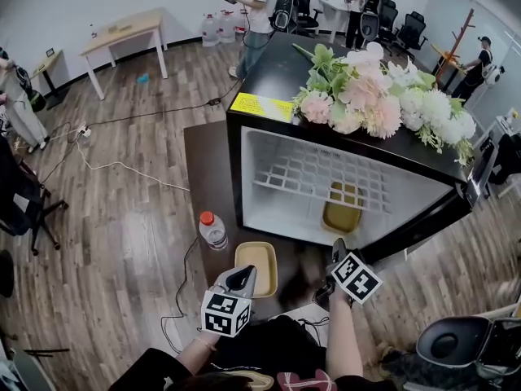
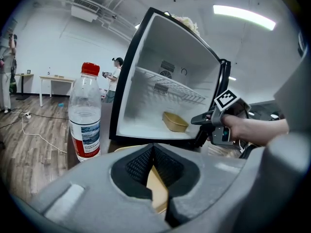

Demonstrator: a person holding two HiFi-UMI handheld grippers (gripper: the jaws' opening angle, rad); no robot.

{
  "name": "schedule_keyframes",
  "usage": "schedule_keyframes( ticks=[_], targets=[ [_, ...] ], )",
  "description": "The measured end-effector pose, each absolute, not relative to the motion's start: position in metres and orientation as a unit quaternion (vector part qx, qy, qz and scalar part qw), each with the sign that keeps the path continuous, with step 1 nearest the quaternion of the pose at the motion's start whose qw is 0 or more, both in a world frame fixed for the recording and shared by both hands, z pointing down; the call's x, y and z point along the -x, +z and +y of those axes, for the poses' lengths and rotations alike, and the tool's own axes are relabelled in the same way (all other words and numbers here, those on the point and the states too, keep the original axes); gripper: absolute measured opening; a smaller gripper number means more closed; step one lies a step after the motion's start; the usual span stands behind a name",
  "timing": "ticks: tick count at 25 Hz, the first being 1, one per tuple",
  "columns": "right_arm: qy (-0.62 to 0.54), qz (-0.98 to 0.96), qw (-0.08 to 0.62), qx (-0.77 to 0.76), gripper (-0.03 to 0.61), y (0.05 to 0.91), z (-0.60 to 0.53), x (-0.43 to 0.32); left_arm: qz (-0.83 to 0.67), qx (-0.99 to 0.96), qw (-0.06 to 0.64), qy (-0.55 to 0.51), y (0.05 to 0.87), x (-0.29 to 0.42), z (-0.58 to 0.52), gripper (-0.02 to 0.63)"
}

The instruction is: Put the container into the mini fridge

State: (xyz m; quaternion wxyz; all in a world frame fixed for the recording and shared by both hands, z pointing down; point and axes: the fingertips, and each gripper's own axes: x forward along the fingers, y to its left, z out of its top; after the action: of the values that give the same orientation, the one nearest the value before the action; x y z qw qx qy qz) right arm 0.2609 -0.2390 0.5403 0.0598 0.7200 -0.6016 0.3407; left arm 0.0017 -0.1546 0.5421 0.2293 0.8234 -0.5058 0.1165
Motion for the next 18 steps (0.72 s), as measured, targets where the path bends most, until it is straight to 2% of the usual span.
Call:
schedule_keyframes(
  ticks=[14, 18],
  targets=[
    [0.386, -0.662, 0.097, -0.635, 0.274, 0.574, -0.173, -0.186, -0.474, -0.842, 0.222, 0.135, 0.546, 0.01, -0.135, 0.008],
    [0.39, -0.665, 0.111, -0.627, 0.254, 0.582, -0.161, -0.172, -0.469, -0.844, 0.221, 0.138, 0.548, 0.016, -0.13, 0.008]
  ],
)
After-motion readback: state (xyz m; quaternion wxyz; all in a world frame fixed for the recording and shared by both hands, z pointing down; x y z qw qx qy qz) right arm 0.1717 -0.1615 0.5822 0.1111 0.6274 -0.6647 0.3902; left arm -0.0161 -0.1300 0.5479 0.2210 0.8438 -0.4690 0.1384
